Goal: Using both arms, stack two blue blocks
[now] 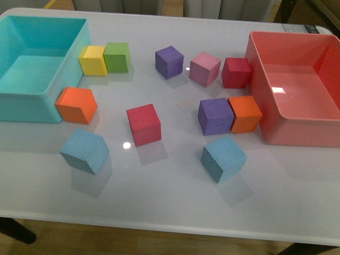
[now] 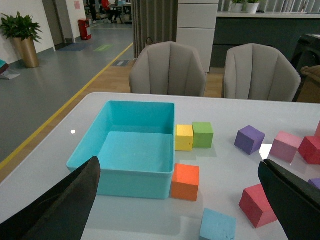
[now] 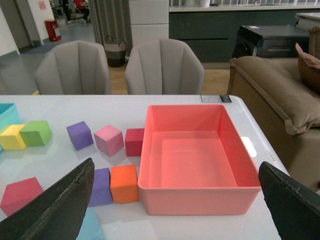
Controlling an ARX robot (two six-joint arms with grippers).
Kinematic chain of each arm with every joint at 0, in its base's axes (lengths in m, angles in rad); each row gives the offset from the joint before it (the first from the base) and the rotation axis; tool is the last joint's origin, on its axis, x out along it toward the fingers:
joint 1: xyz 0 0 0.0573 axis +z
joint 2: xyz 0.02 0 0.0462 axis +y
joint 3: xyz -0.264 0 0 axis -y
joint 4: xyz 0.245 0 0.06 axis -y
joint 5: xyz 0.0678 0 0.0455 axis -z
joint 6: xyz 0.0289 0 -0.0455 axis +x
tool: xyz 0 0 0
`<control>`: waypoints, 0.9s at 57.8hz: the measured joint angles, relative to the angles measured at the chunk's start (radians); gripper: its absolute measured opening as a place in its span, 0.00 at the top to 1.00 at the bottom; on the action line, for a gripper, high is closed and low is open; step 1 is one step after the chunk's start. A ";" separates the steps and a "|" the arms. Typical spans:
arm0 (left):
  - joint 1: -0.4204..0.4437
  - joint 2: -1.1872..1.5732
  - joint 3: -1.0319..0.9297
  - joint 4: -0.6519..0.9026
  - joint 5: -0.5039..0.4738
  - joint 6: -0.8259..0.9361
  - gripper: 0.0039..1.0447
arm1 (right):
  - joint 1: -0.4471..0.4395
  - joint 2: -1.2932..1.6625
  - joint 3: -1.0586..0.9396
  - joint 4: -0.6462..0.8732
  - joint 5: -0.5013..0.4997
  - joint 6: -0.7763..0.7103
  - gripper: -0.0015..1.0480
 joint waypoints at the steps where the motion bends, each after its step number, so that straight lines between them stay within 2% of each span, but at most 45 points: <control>1: 0.000 0.000 0.000 0.000 0.000 0.000 0.08 | 0.000 0.000 0.000 0.000 0.000 0.000 0.09; 46: 0.000 0.000 0.000 0.000 0.000 0.000 0.08 | 0.000 0.000 0.000 0.000 0.000 0.000 0.09; 47: 0.000 0.000 0.000 0.000 0.000 0.000 0.08 | -0.001 0.002 0.001 -0.002 -0.005 0.000 0.09; 49: 0.000 0.000 0.000 0.000 0.000 0.000 0.08 | -0.016 0.035 0.025 -0.071 -0.074 0.025 0.09; 52: 0.000 0.000 0.000 0.000 0.000 0.000 0.08 | -0.027 0.191 0.112 -0.261 -0.191 0.070 0.09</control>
